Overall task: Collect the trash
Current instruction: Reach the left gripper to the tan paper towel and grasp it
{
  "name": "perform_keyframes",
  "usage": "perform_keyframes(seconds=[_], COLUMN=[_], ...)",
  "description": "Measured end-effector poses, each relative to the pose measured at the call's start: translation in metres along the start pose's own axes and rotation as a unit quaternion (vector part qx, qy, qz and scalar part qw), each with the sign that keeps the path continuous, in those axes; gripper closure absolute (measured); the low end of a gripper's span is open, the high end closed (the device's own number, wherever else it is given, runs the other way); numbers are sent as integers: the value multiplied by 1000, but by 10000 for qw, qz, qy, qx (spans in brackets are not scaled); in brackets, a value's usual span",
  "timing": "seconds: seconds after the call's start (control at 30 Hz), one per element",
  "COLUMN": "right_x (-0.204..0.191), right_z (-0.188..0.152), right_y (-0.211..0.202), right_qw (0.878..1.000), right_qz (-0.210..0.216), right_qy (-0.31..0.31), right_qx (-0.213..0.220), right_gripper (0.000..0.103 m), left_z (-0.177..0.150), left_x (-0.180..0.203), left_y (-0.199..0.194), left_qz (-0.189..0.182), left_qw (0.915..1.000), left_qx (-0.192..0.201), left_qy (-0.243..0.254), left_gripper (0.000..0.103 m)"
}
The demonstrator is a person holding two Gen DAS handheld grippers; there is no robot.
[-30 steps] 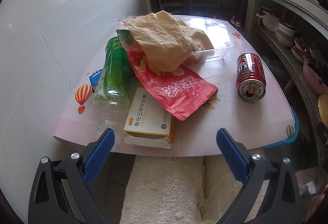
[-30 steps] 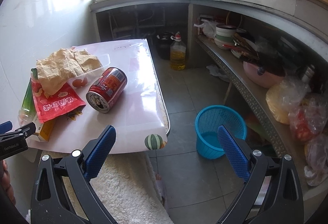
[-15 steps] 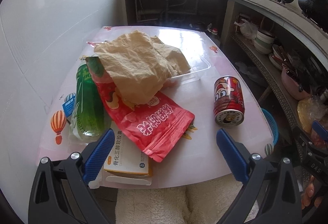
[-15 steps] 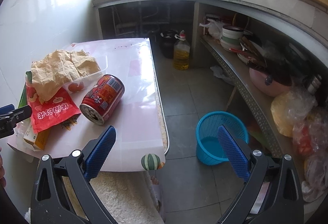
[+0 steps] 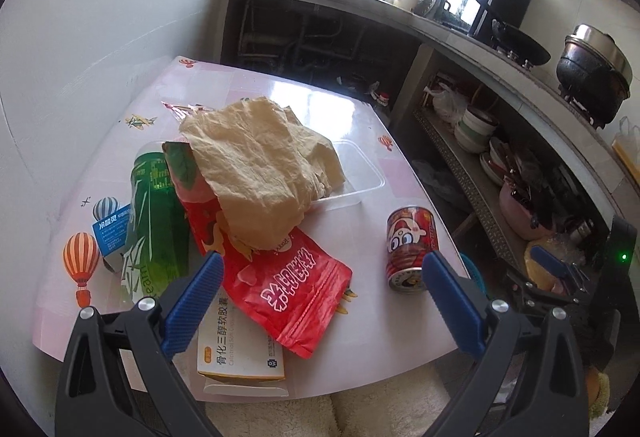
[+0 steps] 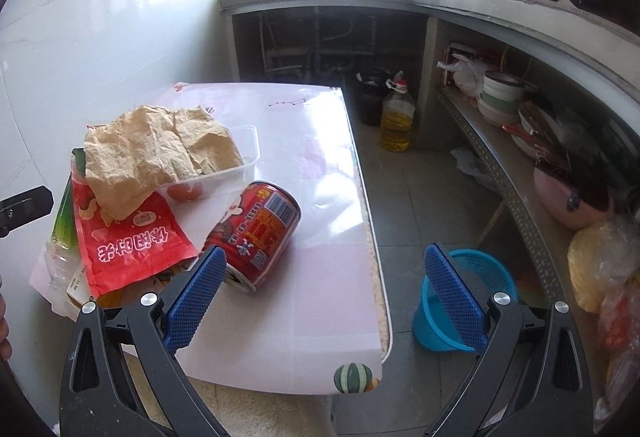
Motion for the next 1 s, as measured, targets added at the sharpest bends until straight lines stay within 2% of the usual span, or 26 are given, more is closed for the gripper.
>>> perform_keyframes(seconds=[0.13, 0.3, 0.47, 0.57, 0.67, 0.7, 0.83, 0.87, 1.0], right_x=[-9, -10, -1, 6, 12, 14, 23, 23, 26], right_z=[6, 10, 14, 16, 18, 19, 20, 20, 19], right_y=[7, 21, 32, 35, 36, 36, 40, 42, 45], right_qw=[9998, 9995, 9987, 9986, 9987, 9987, 9984, 9982, 9975], right_qz=[199, 220, 177, 123, 47, 20, -31, -30, 7], right_qy=[26, 124, 365, 428, 437, 433, 502, 531, 613], right_qx=[-62, -187, -292, -298, -276, -259, -268, -284, -346], right_gripper=[8, 8, 8, 8, 8, 8, 8, 8, 8], left_z=[19, 59, 82, 82, 73, 70, 64, 63, 58], left_x=[-20, -25, -16, -19, -26, -28, -39, -40, -44], left_y=[-3, 20, 79, 120, 150, 156, 164, 164, 161], left_qz=[161, 51, 298, 729, 1223, 1315, 1747, 1790, 1757], left_qw=[9995, 9997, 9965, 9885, 9731, 9691, 9537, 9517, 9525], left_qx=[258, 102, -404, -830, -1294, -1387, -1538, -1550, -1545], left_qy=[1, 227, 664, 1030, 1463, 1562, 1906, 1954, 1952], left_gripper=[6, 6, 6, 6, 20, 28, 56, 60, 87])
Point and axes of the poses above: each gripper's, at about its wrist camera, not at the fingertips, and y roughly the way its jaws point, x to its right, z to its top, the point moved 10 cm from there along y, roughly the way its jaws point, and after that the axes turned 15 degrees about y, right-handed, at the moved point
